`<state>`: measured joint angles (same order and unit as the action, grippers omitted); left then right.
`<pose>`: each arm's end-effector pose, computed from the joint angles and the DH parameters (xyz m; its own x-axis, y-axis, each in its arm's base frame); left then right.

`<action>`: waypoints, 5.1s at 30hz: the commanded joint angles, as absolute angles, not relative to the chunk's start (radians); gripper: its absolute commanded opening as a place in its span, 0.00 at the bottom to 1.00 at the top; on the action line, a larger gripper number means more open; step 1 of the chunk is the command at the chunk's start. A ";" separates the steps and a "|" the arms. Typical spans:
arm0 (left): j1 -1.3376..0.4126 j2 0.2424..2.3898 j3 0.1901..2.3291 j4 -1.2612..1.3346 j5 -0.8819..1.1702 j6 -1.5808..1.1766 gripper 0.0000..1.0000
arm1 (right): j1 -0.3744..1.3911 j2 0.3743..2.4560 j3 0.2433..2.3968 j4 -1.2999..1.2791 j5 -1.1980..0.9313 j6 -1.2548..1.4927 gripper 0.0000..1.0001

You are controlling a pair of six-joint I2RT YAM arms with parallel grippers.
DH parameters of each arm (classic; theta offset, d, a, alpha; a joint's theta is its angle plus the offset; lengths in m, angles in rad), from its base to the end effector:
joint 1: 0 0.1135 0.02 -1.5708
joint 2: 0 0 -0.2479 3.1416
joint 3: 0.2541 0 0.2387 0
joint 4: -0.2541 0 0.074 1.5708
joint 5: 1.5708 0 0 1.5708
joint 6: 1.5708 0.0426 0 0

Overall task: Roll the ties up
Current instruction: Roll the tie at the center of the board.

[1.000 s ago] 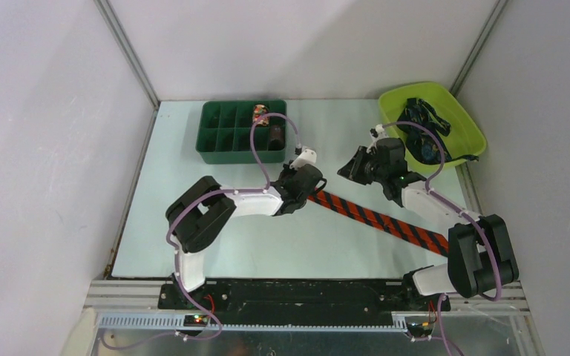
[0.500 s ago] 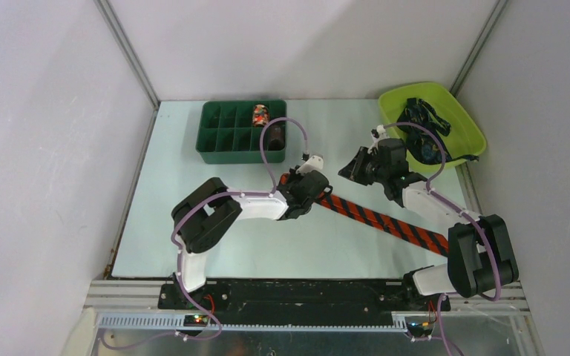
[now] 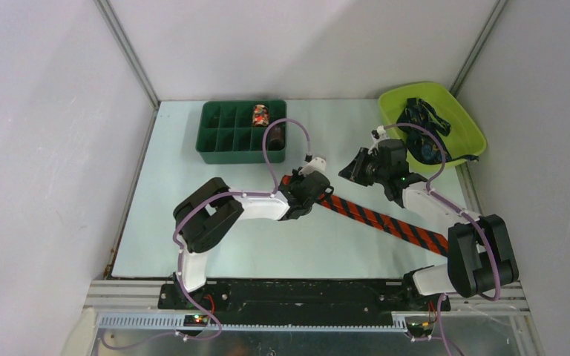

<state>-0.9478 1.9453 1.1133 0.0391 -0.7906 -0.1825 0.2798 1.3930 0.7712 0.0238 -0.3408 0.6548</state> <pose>0.2484 -0.2939 0.1398 -0.4596 0.4209 -0.7820 0.2002 0.9070 0.3706 0.2779 0.0947 0.2074 -0.7494 0.3819 -0.5409 -0.0875 0.7527 0.6526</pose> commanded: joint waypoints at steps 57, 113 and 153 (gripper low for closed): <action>-0.902 1.848 1.139 0.006 -0.524 -0.192 0.45 | 0.274 1.417 0.771 0.083 -0.365 0.667 0.19; -0.516 1.629 0.903 0.150 -0.064 -0.512 0.44 | 0.516 1.882 1.072 0.200 -0.466 0.760 0.12; -0.512 1.664 0.860 0.183 -0.014 -0.531 0.35 | 0.534 1.955 1.099 0.161 -0.409 0.723 0.13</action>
<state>-0.5182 1.6760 0.8738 0.1555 -0.0189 -0.5228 0.5289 1.9659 1.0595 0.1654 -0.4435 0.7517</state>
